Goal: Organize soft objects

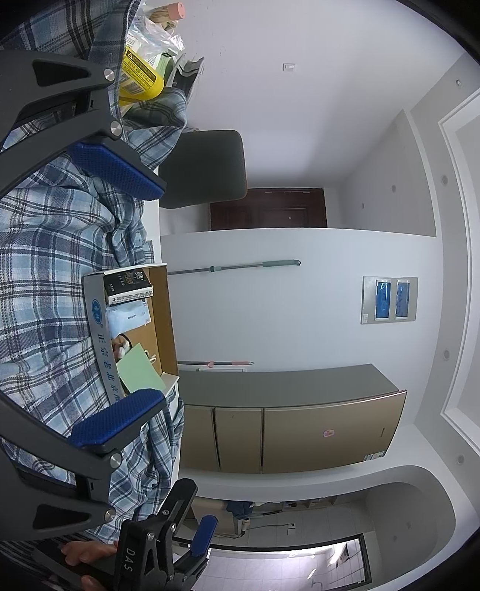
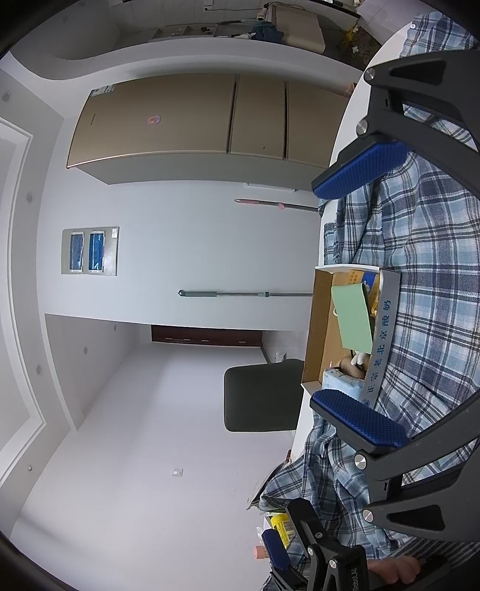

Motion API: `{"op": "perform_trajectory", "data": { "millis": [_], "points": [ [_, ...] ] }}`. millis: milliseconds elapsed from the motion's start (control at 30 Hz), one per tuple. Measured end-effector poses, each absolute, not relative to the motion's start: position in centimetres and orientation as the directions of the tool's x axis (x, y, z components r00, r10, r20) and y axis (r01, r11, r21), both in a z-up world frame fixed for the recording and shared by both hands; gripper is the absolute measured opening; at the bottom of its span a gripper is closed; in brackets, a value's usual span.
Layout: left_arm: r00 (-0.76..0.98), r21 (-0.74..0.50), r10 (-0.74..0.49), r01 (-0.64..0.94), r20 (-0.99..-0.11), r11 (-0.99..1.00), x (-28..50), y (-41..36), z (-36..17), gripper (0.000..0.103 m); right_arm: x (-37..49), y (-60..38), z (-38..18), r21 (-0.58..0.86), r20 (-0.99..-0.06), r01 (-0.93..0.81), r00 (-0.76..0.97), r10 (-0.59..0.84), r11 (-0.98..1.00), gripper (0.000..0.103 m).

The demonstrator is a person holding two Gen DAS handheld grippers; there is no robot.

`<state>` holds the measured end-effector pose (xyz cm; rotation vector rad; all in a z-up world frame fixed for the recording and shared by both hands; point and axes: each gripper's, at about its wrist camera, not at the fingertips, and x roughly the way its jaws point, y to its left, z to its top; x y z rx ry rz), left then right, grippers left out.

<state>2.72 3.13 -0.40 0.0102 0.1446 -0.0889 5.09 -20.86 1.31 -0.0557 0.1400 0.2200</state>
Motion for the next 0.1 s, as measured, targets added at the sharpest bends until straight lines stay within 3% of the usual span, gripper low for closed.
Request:
{"op": "perform_trajectory", "data": {
  "millis": [100],
  "points": [
    [0.986,0.005,-0.087,0.089,-0.145,0.996,2.74,3.07,-0.36,0.103,5.12,-20.93,1.2,-0.04,-0.145,-0.223,0.966,0.215,0.974,0.103]
  ]
}}
